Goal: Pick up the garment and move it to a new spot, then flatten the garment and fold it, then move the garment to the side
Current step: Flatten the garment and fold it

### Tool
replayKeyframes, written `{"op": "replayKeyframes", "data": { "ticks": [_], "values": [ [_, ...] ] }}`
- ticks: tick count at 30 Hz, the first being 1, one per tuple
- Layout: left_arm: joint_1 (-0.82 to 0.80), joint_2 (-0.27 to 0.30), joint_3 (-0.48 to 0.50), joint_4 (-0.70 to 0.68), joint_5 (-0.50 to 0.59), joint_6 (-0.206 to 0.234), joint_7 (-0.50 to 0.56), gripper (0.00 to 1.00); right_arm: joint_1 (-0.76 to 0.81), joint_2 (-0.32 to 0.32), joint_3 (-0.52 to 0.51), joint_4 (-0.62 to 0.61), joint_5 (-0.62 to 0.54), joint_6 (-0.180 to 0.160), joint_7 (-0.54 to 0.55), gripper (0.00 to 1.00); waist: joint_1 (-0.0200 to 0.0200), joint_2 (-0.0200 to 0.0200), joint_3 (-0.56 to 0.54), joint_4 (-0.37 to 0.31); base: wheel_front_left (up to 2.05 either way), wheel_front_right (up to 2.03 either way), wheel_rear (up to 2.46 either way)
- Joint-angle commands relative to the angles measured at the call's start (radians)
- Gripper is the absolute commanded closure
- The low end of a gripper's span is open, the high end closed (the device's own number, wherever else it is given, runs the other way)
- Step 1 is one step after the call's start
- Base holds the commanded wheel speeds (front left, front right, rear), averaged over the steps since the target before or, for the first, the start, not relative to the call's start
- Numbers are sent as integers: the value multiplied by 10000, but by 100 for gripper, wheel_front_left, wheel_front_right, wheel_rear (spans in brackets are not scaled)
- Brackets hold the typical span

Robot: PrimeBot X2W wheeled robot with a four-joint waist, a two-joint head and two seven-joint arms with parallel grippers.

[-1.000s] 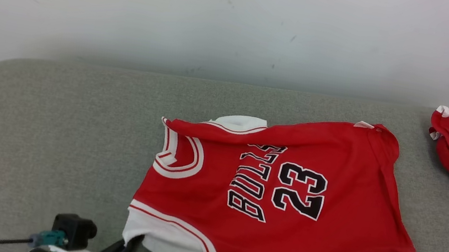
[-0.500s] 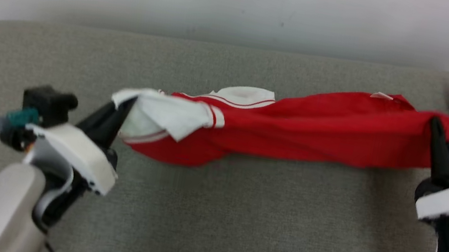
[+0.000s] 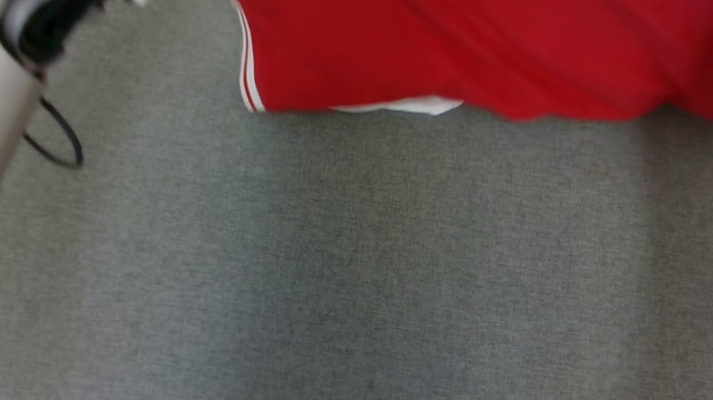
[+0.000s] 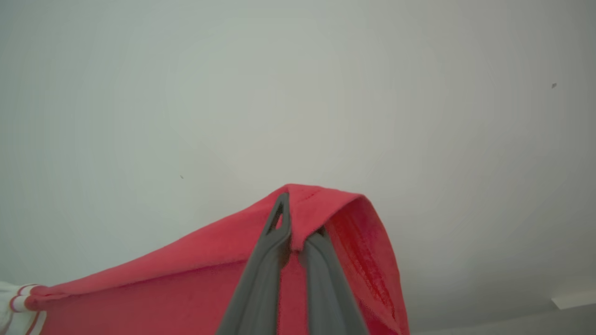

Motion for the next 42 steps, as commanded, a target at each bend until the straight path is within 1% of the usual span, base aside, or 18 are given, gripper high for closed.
{"op": "replayKeyframes", "data": {
  "ticks": [1, 6, 10, 15, 18, 22, 28, 30, 32, 37, 42],
  "values": [
    [-671, 203, -124, 335, -93, 22, -197, 100, -655, -35, 125, 347, -144, 6, -205, 100, -5, 0, 329, -49, 0, 0, 0],
    [-2248, 403, -419, 1202, -434, 21, -601, 100, -2254, -34, 516, 1079, -134, 6, -388, 100, -5, 0, 573, -44, 0, 0, 0],
    [-3384, 467, -550, 1689, -713, 21, -954, 100, -3366, -17, 570, 1443, 140, 4, -612, 100, -5, 0, 673, 2, 0, 0, 0],
    [-4557, 567, -655, 2311, -1048, 22, -1294, 100, -4606, -181, 769, 1887, 176, 3, -890, 100, -5, 0, 765, 58, 0, 0, 0],
    [-5206, 581, -797, 2629, -1089, 22, -1420, 100, -5194, -231, 778, 2214, 339, -6, -1031, 100, -5, 0, 806, 92, 0, 0, 0],
    [-5738, 520, -1152, 2864, -1207, 23, -1423, 100, -5608, -302, 1018, 2528, 477, -6, -1109, 100, -5, 0, 857, 172, 0, 0, 0],
    [-5599, 557, -1731, 2994, -1617, 22, -1240, 100, -5170, -355, 1508, 2801, 778, -6, -953, 100, -5, 0, 940, 281, 0, 0, 0],
    [-5237, 576, -2197, 2898, -1706, 22, -1091, 100, -4855, -376, 1773, 2806, 922, -6, -826, 100, -5, 0, 925, 350, 0, 0, 0],
    [-4903, 633, -2461, 2784, -2001, 21, -929, 100, -4570, -498, 2009, 2801, 1103, -6, -720, 100, -5, 0, 866, 423, 0, 0, 0],
    [-3831, 1056, -3280, 2480, -2708, 21, -508, 100, -3400, -631, 2660, 2673, 1670, -6, -241, 100, -5, 0, 512, 518, 0, 0, 0],
    [-2703, 1548, -4250, 1982, -3446, 20, 303, 100, -2110, -925, 3437, 2166, 2446, -6, 894, 100, -5, 0, -157, 540, 0, 0, 0]
  ]
}}
